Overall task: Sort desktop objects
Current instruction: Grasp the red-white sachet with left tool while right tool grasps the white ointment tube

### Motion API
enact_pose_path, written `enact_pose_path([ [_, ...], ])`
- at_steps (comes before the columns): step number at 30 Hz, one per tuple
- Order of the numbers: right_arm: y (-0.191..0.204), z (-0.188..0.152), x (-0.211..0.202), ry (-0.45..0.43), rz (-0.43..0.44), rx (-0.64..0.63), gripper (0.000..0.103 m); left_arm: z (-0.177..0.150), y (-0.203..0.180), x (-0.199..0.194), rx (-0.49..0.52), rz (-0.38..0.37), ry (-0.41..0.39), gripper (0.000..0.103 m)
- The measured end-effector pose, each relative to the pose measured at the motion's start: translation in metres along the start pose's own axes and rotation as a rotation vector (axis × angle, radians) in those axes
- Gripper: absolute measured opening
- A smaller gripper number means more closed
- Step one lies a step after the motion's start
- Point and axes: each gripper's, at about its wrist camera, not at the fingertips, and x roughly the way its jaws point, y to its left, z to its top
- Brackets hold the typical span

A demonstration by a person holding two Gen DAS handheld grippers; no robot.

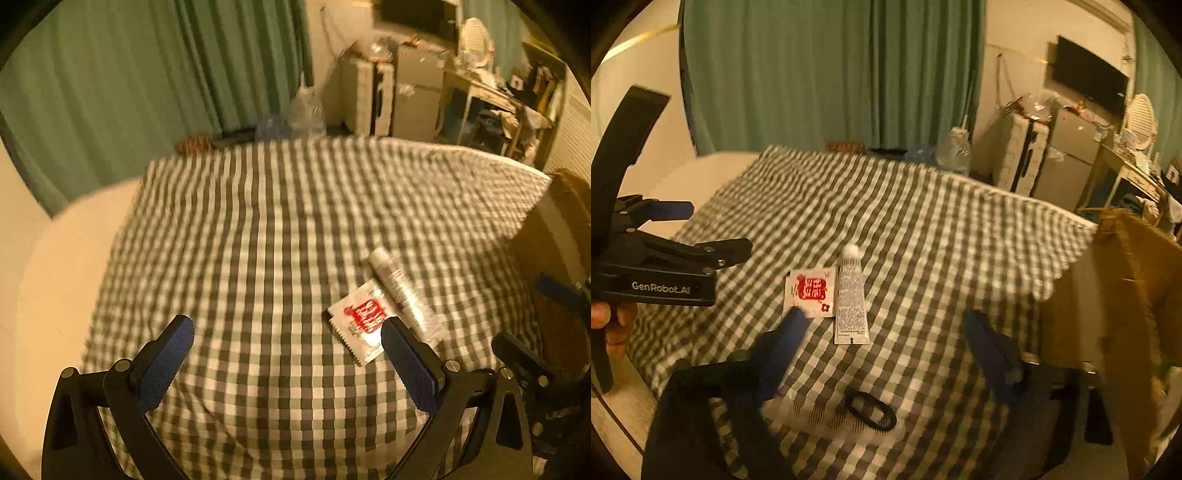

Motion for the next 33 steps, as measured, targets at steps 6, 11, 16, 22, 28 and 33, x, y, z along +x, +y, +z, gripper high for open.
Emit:
enact_pose_path([
  [6,0.010,-0.008,0.050,0.097,0.052,-0.056,0.066,0.000,0.012,0.035,-0.086,-0.039,0.067,0.103],
  [11,0.009,-0.009,0.076,0.117,0.068,-0.053,0.066,0.002,0.002,0.056,-0.127,-0.108,0.093,0.103],
  [16,0.011,-0.020,0.095,0.184,0.031,-0.081,0.035,-0.001,-0.016,0.071,-0.076,-0.112,0.117,0.103],
  [22,-0.022,-0.016,0.081,0.176,-0.039,0.026,0.034,-0.007,-0.031,0.078,-0.063,-0.167,0.130,0.103],
  [28,-0.035,-0.008,0.062,0.122,-0.066,0.069,0.033,-0.014,-0.047,0.087,-0.017,-0.200,0.120,0.103],
  [33,-0.035,-0.004,0.047,0.087,-0.069,0.069,0.033,-0.014,-0.051,0.077,0.038,-0.194,0.080,0.046],
])
